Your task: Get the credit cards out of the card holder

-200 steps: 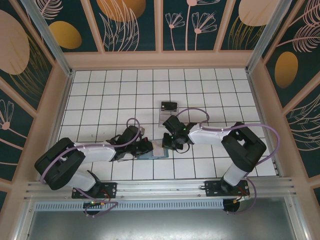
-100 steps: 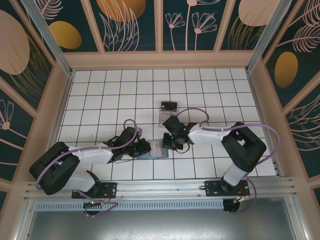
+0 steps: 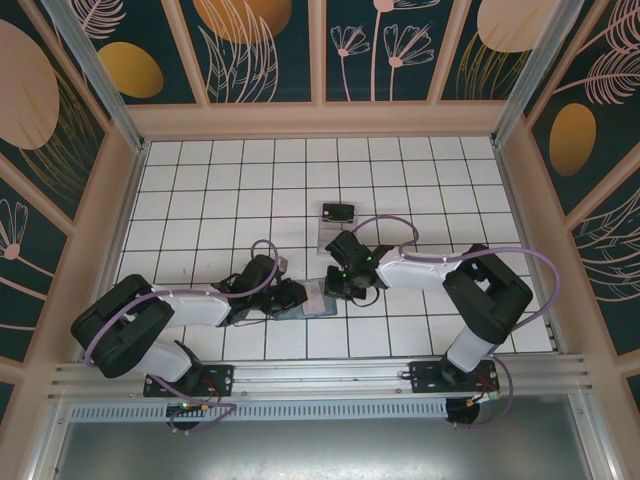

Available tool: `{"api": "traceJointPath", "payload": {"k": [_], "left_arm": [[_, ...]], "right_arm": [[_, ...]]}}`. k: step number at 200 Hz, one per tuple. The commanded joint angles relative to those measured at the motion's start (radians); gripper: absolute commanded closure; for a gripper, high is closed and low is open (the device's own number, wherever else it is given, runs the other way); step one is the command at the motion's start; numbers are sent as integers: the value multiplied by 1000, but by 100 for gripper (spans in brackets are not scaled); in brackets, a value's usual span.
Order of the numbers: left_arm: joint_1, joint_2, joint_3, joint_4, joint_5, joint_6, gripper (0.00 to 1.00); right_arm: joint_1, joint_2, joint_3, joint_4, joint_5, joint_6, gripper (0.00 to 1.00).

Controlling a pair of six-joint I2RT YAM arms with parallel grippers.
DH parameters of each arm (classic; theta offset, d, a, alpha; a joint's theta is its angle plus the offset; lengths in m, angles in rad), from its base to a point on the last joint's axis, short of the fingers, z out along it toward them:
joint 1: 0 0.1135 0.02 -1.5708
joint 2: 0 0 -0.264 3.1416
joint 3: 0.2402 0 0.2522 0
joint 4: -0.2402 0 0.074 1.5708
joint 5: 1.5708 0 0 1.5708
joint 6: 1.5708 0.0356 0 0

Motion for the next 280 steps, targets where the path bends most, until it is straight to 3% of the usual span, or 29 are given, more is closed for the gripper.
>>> {"api": "traceJointPath", "payload": {"k": [1,53,165,230,280], "left_arm": [[-6,19,-22,36,22,-20,82],[-5,-19,-24,-27,-5,-6,89],[-3,-169,73,-389,-96,133,95],[-4,-169,224,-615,-134,336,100],[-4,-196,340,-680,-134,614,100]], "right_arm": [[7,7,-22,-69,21,3,87],[8,2,-25,-75,31,6,87],[4,-21,-22,-92,52,5,86],[5,-35,-1,-101,54,-11,86],[4,-86,13,-107,68,-21,86]]}}
